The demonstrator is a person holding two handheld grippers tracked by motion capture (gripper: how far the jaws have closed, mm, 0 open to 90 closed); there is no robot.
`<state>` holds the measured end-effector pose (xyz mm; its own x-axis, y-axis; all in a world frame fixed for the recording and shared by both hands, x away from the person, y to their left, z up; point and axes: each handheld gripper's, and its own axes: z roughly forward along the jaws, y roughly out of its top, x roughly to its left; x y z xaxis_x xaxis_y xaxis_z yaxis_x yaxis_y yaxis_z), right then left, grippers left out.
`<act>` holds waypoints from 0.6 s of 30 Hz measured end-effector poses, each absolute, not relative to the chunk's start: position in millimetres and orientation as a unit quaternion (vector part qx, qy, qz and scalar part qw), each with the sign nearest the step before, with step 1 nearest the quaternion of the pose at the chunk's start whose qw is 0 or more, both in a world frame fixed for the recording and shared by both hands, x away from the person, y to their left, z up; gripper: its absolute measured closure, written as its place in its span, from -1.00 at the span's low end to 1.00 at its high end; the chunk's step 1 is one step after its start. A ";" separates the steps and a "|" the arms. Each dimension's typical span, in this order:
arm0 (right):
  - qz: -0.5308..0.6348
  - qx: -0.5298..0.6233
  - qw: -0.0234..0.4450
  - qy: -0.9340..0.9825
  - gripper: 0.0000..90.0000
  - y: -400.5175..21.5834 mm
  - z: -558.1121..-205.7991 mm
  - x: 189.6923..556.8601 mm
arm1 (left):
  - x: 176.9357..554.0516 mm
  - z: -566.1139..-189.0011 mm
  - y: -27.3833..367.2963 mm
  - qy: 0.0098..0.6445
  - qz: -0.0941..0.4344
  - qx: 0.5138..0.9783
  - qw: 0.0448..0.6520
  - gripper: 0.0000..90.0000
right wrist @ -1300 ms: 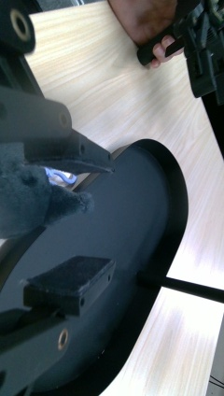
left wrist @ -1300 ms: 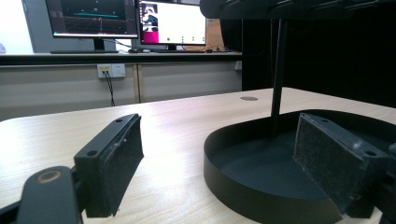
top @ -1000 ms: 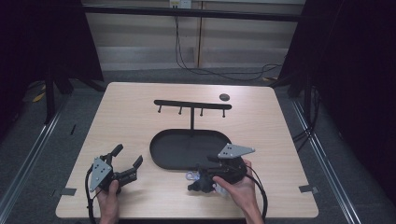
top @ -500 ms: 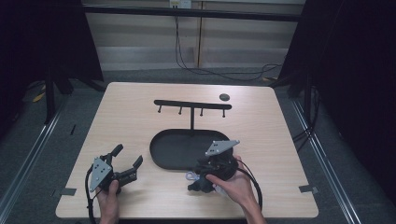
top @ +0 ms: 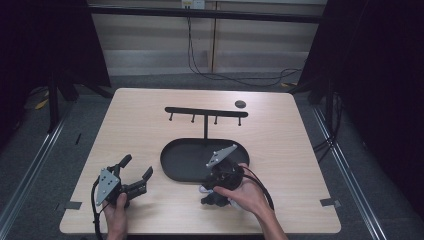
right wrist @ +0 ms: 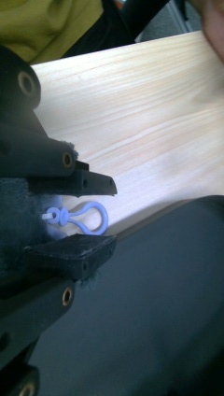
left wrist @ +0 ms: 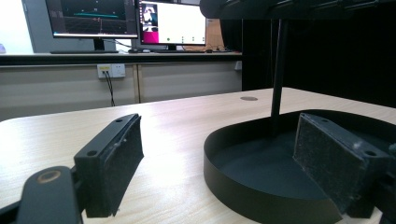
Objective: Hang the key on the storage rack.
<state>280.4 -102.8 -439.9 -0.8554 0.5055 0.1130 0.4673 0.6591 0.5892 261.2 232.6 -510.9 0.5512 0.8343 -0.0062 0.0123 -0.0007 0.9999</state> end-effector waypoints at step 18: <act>0.214 0.274 -0.021 0.937 0.51 -82.4 -459.2 293.0 | 261.3 -510.9 232.8 0.338 0.330 0.625 0.621 -0.66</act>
<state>293.0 -82.4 -459.2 -0.8486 0.5053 0.1564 0.5231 0.7577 0.3902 261.3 232.8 -510.9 0.5536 0.8328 -0.0070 0.0124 0.0001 0.9999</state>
